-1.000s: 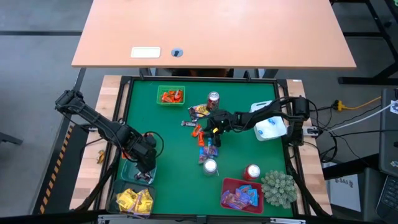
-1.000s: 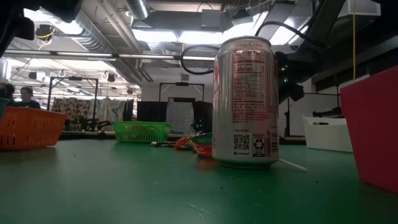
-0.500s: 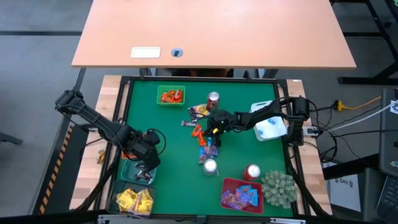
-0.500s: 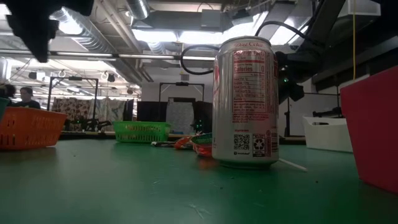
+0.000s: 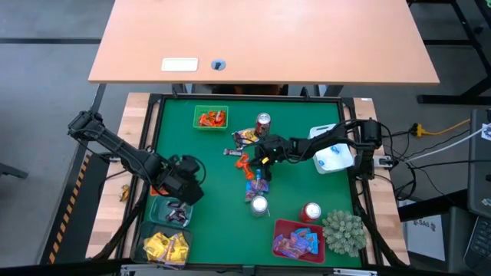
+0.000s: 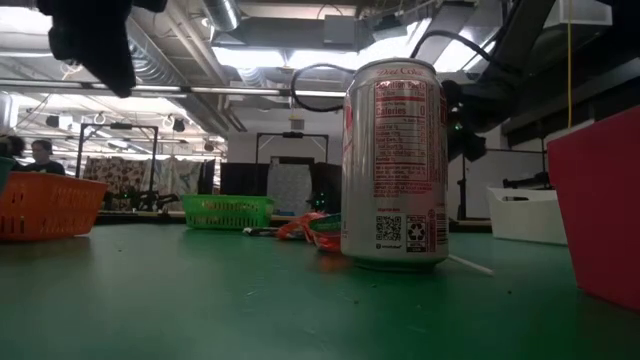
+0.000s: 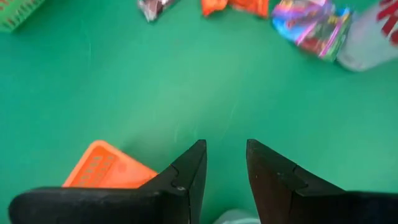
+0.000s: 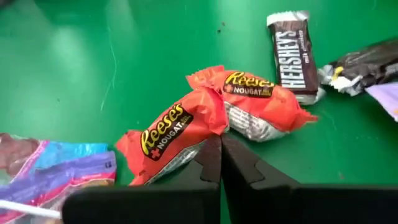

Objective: Sort candy
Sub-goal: Put the orange chocolate into the green bin

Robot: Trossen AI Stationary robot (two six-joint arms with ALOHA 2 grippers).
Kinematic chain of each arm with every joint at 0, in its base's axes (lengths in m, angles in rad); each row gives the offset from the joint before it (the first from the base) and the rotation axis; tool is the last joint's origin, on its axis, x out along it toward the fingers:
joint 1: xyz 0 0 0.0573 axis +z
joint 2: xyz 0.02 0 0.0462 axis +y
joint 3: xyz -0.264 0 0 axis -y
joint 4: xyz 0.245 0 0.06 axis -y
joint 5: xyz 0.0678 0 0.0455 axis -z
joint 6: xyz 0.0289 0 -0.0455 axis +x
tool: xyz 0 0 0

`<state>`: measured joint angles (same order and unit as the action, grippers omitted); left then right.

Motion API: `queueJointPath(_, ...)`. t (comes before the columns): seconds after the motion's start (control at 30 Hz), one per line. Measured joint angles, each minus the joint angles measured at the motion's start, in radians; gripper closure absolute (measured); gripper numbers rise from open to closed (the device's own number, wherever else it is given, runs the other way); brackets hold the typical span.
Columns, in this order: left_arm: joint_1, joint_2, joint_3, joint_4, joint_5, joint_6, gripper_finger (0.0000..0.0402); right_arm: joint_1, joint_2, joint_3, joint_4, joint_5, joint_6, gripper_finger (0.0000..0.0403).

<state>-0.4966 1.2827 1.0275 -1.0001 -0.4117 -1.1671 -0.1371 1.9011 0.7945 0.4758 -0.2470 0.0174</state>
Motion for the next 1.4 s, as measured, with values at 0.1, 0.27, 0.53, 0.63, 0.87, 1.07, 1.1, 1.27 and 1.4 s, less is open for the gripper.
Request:
queueJointPath(0.1, 0.012, 0.0, 0.0, 0.034, -0.032, 0.0, 0.0299, 0.0, 0.0, 0.021, -0.005, 0.0, 0.002, 0.0401)
queueJointPath(0.27, 0.05, 0.0, 0.0, 0.063, -0.05, 0.0, 0.0299, 0.0, 0.0, 0.051, -0.006, 0.0, 0.0, 0.0402)
queueJointPath(0.53, 0.079, 0.0, 0.0, 0.07, -0.043, 0.027, 0.0298, 0.0, -0.001, 0.058, -0.031, -0.024, 0.035, 0.0399)
queueJointPath(0.63, 0.079, 0.0, 0.0, 0.071, -0.042, 0.04, 0.0298, 0.0, -0.001, 0.058, -0.028, -0.061, 0.036, 0.0375)
queueJointPath(0.87, 0.079, 0.0, 0.0, 0.071, -0.042, 0.052, 0.0298, 0.0, -0.002, 0.078, -0.03, -0.061, 0.038, 0.0259)
queueJointPath(1.07, 0.079, 0.0, 0.0, 0.071, -0.042, 0.051, 0.0298, 0.0, -0.002, 0.094, -0.034, -0.058, 0.031, 0.0179)
queueJointPath(1.1, 0.078, 0.0, 0.0, 0.071, -0.042, 0.051, 0.0298, 0.0, -0.002, 0.094, -0.044, -0.053, 0.031, 0.0171)
queueJointPath(1.27, 0.079, 0.0, 0.0, 0.071, -0.041, 0.052, 0.0298, 0.0, -0.002, 0.094, -0.079, -0.051, 0.03, 0.0151)
queueJointPath(1.4, 0.079, 0.0, 0.0, 0.071, -0.041, 0.052, 0.0298, 0.0, -0.001, 0.093, -0.107, -0.05, 0.029, 0.0151)
